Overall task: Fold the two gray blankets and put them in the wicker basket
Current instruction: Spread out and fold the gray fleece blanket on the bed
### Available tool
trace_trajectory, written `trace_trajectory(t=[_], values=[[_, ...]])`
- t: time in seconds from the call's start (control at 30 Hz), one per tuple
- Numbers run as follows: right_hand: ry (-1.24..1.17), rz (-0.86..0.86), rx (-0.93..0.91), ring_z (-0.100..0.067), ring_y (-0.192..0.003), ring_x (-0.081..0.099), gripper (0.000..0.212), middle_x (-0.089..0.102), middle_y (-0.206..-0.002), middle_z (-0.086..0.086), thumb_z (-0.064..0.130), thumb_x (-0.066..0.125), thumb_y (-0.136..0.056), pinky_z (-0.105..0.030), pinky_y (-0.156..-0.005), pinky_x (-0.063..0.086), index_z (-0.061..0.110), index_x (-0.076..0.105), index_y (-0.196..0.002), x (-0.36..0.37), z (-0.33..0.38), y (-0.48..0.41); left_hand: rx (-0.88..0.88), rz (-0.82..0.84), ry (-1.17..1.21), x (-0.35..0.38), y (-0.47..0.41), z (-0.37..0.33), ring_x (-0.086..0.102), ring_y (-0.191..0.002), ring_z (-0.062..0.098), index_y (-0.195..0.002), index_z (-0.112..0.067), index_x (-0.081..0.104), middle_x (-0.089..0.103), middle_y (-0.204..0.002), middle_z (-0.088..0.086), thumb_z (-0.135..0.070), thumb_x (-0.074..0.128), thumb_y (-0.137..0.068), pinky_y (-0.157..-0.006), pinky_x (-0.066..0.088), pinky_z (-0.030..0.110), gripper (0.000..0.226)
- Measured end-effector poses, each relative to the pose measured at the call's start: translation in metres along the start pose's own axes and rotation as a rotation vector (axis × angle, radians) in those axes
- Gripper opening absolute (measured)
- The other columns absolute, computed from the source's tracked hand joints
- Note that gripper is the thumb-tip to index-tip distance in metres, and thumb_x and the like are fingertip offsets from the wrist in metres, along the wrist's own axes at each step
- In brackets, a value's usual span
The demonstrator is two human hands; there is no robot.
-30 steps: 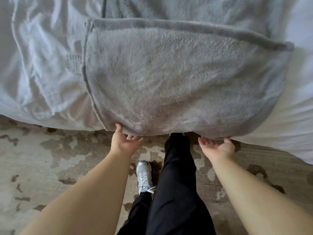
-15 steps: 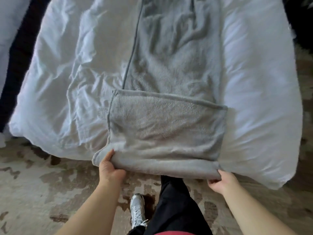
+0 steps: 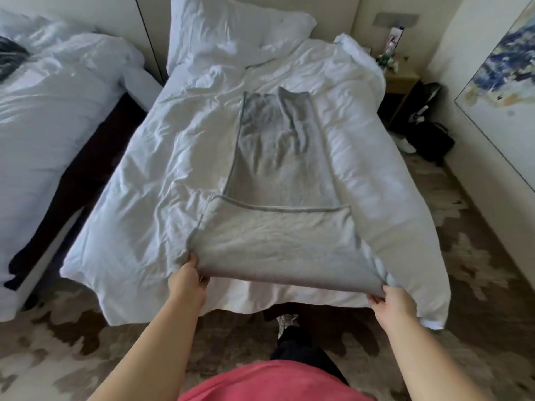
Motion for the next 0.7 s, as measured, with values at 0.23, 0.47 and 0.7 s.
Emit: trace_trajectory(t=[0.23, 0.47, 0.7], values=[[0.227, -0.04, -0.028, -0.031, -0.109, 0.06, 0.04, 0.065, -0.116, -0.015, 0.028, 0.063, -0.089, -0.026, -0.079, 0.044, 0.003, 0.06, -0.12, -0.006, -0.04, 0.063, -0.13, -0.125, 0.119, -0.07, 0.017, 0.019, 0.057, -0.112, 0.029, -0.125, -0.017, 0.055, 0.057, -0.126, 0.007, -0.022, 0.072, -0.084, -0.076, 0.053, 0.039, 0.045], [0.052, -0.019, 0.101, -0.027, -0.086, 0.06, 0.041, 0.068, -0.104, -0.011, 0.024, 0.067, -0.084, -0.027, -0.072, 0.046, 0.013, 0.06, -0.122, 0.003, -0.078, 0.082, -0.202, -0.132, 0.127, -0.088, 0.024, 0.018, 0.052, -0.121, 0.03, -0.133, -0.011, 0.049, 0.052, -0.135, 0.011, -0.023, 0.067, -0.086, -0.095, 0.049, 0.037, 0.051], [-1.476, 0.009, 0.575, -0.033, -0.116, 0.054, 0.033, 0.055, -0.122, -0.014, 0.001, 0.038, -0.094, -0.04, -0.092, 0.05, 0.008, 0.053, -0.122, 0.012, -0.029, 0.054, -0.205, 0.02, 0.22, -0.03, 0.026, 0.003, 0.055, -0.108, 0.027, -0.129, -0.009, 0.047, 0.052, -0.126, 0.011, -0.015, 0.065, -0.086, -0.082, 0.05, 0.035, 0.047]])
Point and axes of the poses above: each hand's wrist, its own y-axis away from the middle knuckle, its own x-axis out of the palm, z = x × y, the point moved 7 cm from there along -y, towards the middle knuckle
